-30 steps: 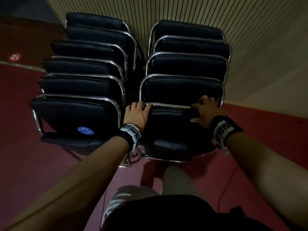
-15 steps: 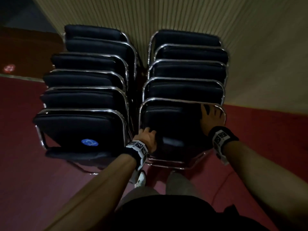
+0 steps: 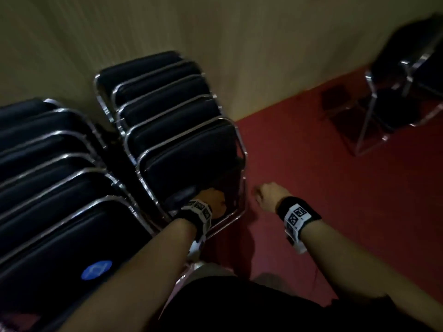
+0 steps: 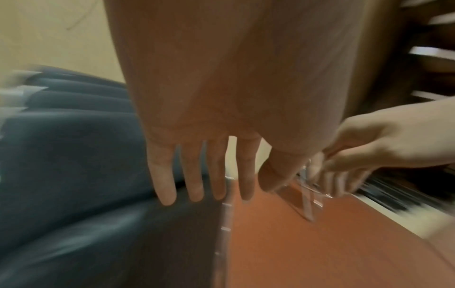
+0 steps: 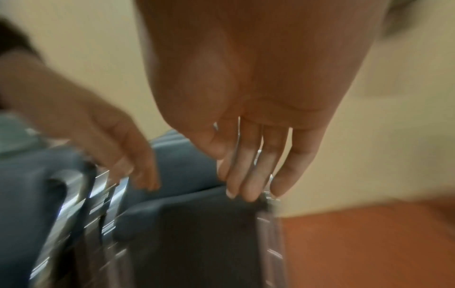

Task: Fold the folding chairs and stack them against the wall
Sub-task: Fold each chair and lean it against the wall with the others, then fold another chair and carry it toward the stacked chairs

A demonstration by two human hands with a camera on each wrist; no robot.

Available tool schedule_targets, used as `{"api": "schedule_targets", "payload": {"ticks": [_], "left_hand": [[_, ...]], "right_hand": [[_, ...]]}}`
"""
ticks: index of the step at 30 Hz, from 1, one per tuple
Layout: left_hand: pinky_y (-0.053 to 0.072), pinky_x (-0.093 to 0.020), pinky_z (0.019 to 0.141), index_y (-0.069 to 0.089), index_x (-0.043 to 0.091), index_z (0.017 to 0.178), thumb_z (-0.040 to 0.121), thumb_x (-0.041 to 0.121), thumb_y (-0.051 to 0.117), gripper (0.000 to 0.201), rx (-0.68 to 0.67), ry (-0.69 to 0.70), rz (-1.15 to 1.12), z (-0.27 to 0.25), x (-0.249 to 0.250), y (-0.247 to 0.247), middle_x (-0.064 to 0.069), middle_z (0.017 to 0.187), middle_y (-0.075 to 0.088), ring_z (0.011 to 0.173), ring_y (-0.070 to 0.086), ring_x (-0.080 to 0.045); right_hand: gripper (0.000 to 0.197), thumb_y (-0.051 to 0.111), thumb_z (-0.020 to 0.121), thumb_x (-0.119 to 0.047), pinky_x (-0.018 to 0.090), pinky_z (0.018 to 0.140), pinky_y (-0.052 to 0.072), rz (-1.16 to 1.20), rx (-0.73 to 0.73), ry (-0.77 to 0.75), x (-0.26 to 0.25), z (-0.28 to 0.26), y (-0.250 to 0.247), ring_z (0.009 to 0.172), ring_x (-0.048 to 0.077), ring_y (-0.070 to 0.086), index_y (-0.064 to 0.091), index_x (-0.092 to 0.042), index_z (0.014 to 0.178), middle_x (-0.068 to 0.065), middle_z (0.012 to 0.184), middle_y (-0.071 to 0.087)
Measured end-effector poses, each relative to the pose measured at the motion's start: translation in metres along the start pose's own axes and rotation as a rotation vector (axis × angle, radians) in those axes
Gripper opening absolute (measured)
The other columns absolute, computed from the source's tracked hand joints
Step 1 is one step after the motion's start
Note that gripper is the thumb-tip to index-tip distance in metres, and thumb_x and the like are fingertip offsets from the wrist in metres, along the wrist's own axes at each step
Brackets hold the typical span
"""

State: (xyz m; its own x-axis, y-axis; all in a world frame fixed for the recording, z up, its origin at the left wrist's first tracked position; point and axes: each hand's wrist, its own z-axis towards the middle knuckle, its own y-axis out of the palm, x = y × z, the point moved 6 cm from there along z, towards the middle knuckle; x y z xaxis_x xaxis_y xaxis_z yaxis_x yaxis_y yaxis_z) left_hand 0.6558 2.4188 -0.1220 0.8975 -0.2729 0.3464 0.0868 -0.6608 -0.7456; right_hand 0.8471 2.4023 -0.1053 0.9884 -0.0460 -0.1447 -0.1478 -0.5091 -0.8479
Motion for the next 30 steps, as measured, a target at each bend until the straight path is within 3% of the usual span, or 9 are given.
{"api": "schedule_targets", "payload": {"ticks": [5, 8, 14, 22, 30], "left_hand": [[0.052, -0.038, 0.098, 0.071, 0.010, 0.117, 0.095, 0.027, 0.060, 0.030, -0.140, 0.245, 0.222, 0.006, 0.152, 0.070, -0.013, 0.122, 0.069, 0.114, 0.065, -0.031], [0.054, -0.043, 0.094, 0.068, 0.004, 0.113, 0.095, 0.020, 0.054, 0.028, -0.195, 0.397, 0.406, -0.006, 0.260, 0.135, -0.017, 0.118, 0.069, 0.110, 0.065, -0.036], [0.056, -0.042, 0.091, 0.072, 0.014, 0.112, 0.093, 0.026, 0.055, 0.028, -0.211, 0.631, 0.537, -0.069, 0.478, 0.278, -0.009, 0.113, 0.072, 0.102, 0.067, -0.032], [0.058, -0.039, 0.089, 0.075, 0.022, 0.106, 0.087, 0.025, 0.056, 0.027, -0.325, 0.879, 0.659, -0.149, 0.647, 0.409, -0.003, 0.109, 0.074, 0.099, 0.069, -0.026], [0.055, -0.037, 0.096, 0.070, 0.027, 0.117, 0.090, 0.024, 0.060, 0.029, -0.395, 1.023, 0.769, -0.147, 0.793, 0.491, 0.000, 0.122, 0.069, 0.108, 0.066, -0.024]], "right_hand": [[0.032, 0.042, 0.098, -0.026, 0.042, 0.081, 0.058, 0.193, 0.026, 0.314, 0.152, -0.140, 0.055, 0.090, 0.030, 0.066, 0.066, -0.019, 0.117, 0.010, 0.107, 0.070], [0.034, 0.041, 0.096, -0.027, 0.042, 0.082, 0.059, 0.282, 0.045, 0.474, 0.233, -0.249, 0.105, 0.092, 0.030, 0.067, 0.066, -0.021, 0.119, 0.010, 0.110, 0.071], [0.033, 0.043, 0.098, -0.028, 0.042, 0.085, 0.058, 0.442, 0.069, 0.751, 0.364, -0.484, 0.216, 0.096, 0.029, 0.067, 0.066, -0.022, 0.121, 0.007, 0.112, 0.070], [0.030, 0.047, 0.093, -0.028, 0.040, 0.093, 0.054, 0.679, 0.141, 1.030, 0.443, -0.689, 0.312, 0.101, 0.025, 0.067, 0.070, -0.027, 0.113, 0.003, 0.111, 0.072], [0.030, 0.049, 0.093, -0.021, 0.041, 0.093, 0.055, 0.883, 0.090, 1.266, 0.507, -0.802, 0.398, 0.102, 0.026, 0.067, 0.069, -0.026, 0.115, 0.004, 0.113, 0.072]]}}
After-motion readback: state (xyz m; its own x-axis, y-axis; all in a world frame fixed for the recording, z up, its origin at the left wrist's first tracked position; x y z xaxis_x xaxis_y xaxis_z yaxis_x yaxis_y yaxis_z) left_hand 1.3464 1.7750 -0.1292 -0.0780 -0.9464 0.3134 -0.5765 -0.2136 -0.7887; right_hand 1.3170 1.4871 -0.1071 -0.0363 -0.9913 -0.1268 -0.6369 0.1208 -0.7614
